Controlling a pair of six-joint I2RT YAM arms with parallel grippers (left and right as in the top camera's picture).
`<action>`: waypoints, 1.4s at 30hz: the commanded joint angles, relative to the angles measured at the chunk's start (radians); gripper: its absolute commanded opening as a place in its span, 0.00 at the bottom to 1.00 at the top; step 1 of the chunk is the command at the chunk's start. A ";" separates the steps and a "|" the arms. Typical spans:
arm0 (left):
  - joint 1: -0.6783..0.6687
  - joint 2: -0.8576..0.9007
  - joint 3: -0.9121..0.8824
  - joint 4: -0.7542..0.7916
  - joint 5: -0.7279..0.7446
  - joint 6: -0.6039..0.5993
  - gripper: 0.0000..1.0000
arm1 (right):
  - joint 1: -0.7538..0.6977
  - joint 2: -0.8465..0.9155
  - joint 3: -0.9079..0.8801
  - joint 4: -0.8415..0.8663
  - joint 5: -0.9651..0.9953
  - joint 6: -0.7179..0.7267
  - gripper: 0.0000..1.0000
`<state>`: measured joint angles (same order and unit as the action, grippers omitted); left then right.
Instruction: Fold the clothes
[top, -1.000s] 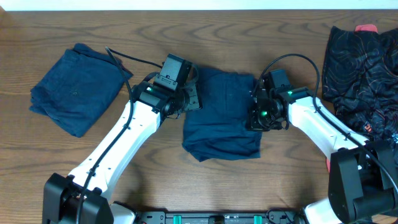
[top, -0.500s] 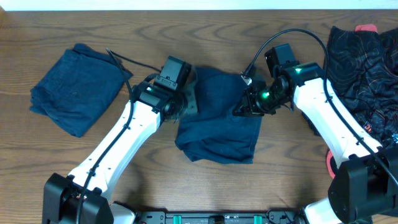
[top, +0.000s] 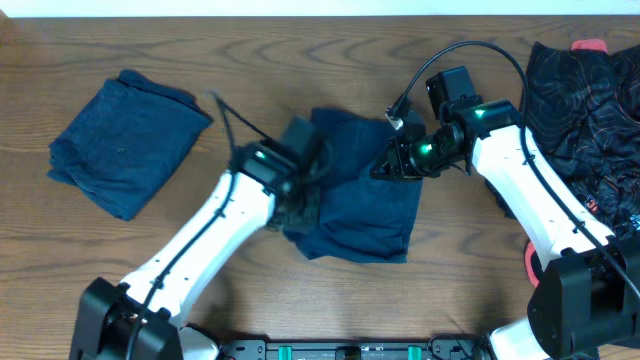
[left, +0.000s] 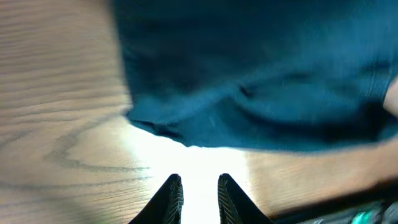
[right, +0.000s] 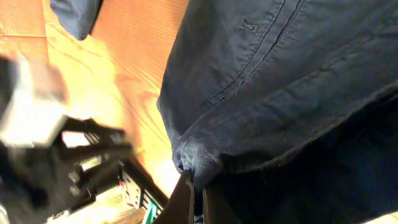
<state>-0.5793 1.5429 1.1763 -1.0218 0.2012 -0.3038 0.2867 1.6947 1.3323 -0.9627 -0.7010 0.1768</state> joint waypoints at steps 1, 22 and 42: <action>-0.056 -0.016 -0.050 0.021 0.006 0.192 0.22 | 0.008 -0.004 0.016 0.004 -0.032 -0.010 0.01; -0.264 -0.016 -0.240 0.252 -0.154 0.415 0.20 | 0.008 -0.004 0.016 0.022 -0.010 -0.005 0.01; -0.264 0.043 -0.325 0.384 0.011 0.886 0.10 | 0.008 -0.004 0.016 0.031 -0.010 0.002 0.01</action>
<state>-0.8410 1.5570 0.8570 -0.6468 0.2043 0.4980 0.2867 1.6947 1.3323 -0.9337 -0.6956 0.1780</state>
